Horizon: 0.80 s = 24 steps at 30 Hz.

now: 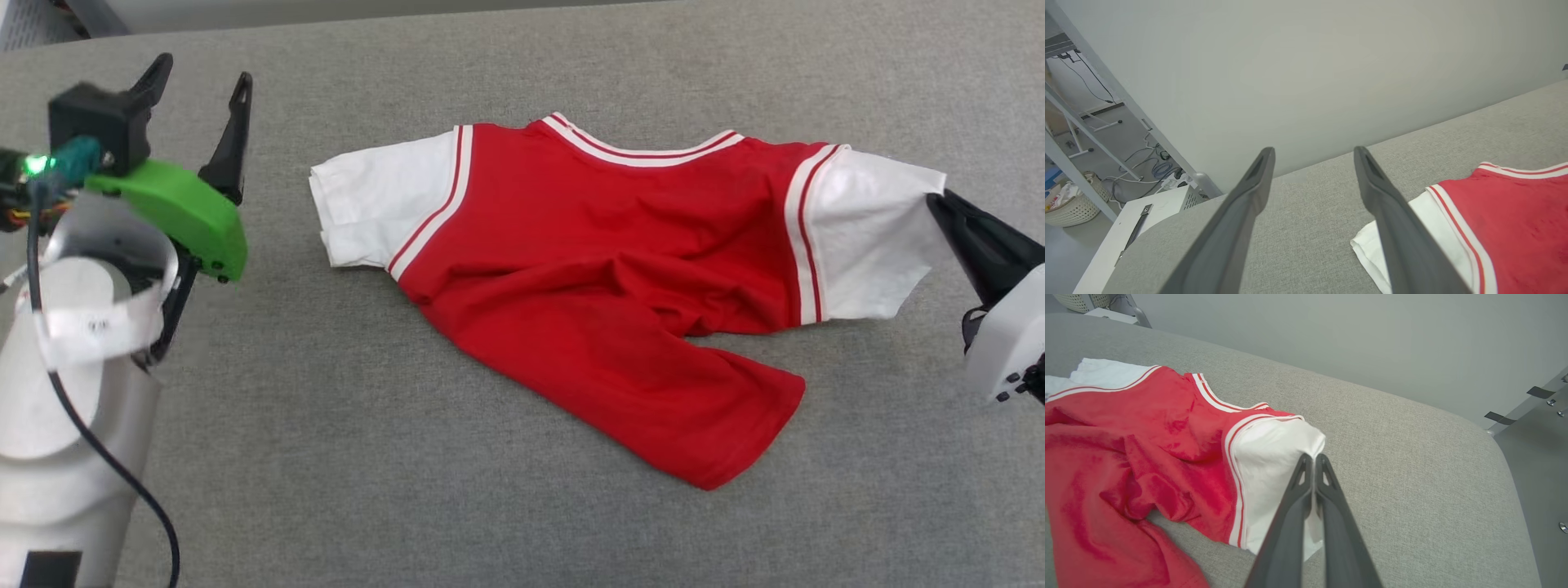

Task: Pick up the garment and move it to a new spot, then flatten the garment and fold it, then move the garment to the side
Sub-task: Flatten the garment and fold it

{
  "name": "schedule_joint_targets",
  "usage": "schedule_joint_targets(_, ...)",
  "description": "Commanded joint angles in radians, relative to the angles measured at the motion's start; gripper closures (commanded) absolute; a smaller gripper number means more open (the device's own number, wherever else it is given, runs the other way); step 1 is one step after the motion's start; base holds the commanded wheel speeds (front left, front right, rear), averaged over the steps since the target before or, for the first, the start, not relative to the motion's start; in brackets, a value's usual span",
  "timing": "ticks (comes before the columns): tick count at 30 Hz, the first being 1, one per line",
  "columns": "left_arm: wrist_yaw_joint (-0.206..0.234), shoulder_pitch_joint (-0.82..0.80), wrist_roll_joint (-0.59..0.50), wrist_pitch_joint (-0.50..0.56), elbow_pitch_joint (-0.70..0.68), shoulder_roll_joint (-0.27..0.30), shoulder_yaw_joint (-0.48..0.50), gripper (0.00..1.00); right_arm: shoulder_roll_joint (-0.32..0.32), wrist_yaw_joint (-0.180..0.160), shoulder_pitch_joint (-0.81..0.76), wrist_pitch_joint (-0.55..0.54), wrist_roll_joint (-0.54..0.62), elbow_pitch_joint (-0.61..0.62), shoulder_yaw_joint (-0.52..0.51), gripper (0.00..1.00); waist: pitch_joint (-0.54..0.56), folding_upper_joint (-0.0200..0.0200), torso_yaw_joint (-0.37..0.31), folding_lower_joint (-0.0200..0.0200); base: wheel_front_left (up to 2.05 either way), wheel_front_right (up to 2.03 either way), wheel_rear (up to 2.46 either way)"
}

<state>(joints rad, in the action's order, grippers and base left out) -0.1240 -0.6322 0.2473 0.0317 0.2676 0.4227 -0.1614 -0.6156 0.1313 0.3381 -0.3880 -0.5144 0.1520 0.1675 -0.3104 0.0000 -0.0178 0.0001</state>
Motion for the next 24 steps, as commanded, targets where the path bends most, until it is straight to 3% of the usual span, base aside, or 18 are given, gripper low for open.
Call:
schedule_joint_targets(1,-0.005,-0.041,0.038,0.07,0.015,0.024,-0.039,0.0,0.009,-0.001,-0.003,-0.003,0.011,0.012,0.006,1.0,-0.025,0.0,-0.023,-0.0001,0.0,0.0,0.0)
schedule_joint_targets(7,-0.006,-0.204,0.291,0.393,0.049,0.137,-0.235,0.0,0.02,-0.001,0.014,-0.001,0.019,0.027,0.019,1.0,-0.081,0.0,-0.055,-0.0001,0.0,0.0,0.0)
schedule_joint_targets(13,-0.007,-0.312,0.445,0.636,0.106,0.211,-0.361,0.0,0.02,-0.001,0.043,0.006,0.014,0.027,0.035,1.0,-0.143,0.0,-0.083,-0.0001,0.0,0.0,0.0)
schedule_joint_targets(15,-0.007,-0.336,0.496,0.687,0.134,0.216,-0.375,0.0,0.021,-0.001,0.057,0.01,0.012,0.024,0.045,1.0,-0.164,0.0,-0.094,-0.0001,0.0,0.0,0.0)
schedule_joint_targets(24,-0.007,-0.399,0.529,0.764,0.226,0.258,-0.492,0.0,0.022,-0.001,0.106,0.037,0.001,-0.006,0.082,1.0,-0.231,0.0,-0.125,-0.0001,0.0,0.0,0.0)
